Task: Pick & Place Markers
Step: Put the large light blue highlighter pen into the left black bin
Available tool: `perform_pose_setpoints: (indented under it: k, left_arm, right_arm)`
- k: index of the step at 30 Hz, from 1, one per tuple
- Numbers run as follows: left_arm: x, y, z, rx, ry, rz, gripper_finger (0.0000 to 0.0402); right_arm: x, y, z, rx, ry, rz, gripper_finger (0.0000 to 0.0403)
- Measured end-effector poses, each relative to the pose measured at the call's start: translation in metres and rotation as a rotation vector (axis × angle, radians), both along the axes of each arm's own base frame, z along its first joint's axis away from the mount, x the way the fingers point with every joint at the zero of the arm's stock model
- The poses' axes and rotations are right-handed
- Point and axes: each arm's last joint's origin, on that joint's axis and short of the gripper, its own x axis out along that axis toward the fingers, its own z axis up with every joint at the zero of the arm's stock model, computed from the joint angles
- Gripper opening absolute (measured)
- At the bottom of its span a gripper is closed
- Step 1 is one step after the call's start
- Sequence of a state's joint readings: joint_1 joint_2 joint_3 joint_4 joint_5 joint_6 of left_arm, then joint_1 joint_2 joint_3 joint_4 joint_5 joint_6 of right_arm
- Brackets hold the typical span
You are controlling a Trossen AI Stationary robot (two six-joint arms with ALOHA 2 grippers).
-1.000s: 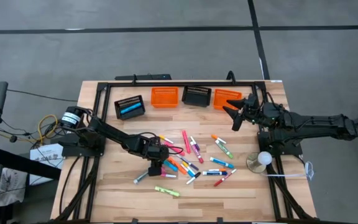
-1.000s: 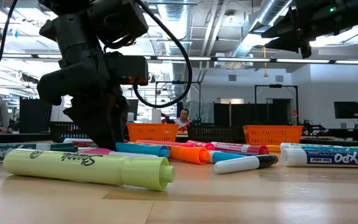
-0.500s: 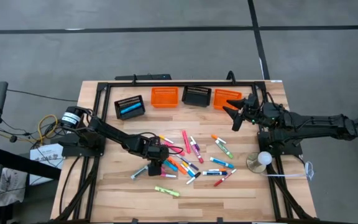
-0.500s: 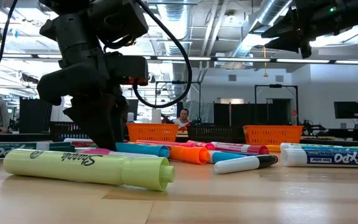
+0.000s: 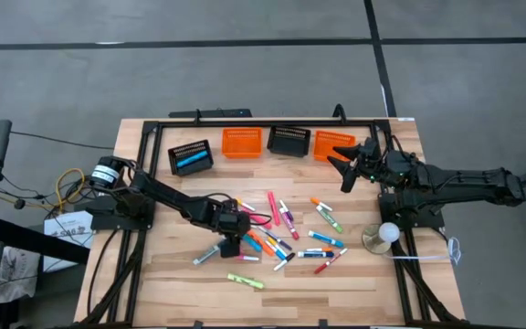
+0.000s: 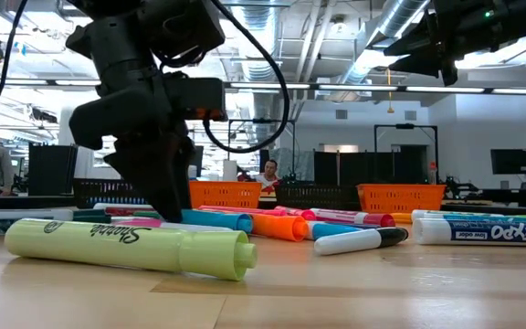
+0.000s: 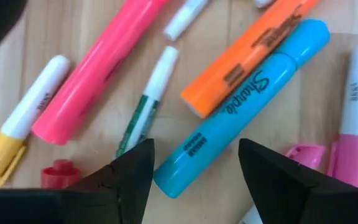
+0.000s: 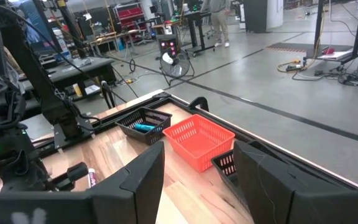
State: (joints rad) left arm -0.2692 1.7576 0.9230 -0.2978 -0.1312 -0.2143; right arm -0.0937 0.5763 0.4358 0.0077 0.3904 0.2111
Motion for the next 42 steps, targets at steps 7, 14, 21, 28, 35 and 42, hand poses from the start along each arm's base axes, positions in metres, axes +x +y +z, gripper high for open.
perform_pose_setpoints:
  k: [7,14,21,28,35,42]
  left_arm:
    - [0.002,-0.007,0.002,-0.041,-0.036,-0.030,0.0230]
    - [0.004,-0.008,0.004,-0.064,-0.060,-0.046,0.0230]
    - [0.005,-0.009,0.000,-0.042,-0.047,-0.089,0.0227]
    - [0.006,-0.009,-0.008,-0.037,-0.029,-0.091,0.0216]
    - [0.009,-0.007,-0.014,-0.038,-0.018,-0.081,0.0194]
    - [0.010,-0.001,-0.015,-0.048,-0.020,-0.035,0.0151]
  right_arm:
    - [0.000,0.000,0.000,0.000,0.000,0.000,0.0184]
    - [0.000,0.000,0.000,0.000,0.000,0.000,0.0184]
    - [0.000,0.000,0.000,0.000,0.000,0.000,0.0184]
    - [0.000,0.000,0.000,0.000,0.000,0.000,0.0184]
    - [0.000,0.000,0.000,0.000,0.000,0.000,0.0184]
    - [0.000,0.000,0.000,0.000,0.000,0.000,0.0184]
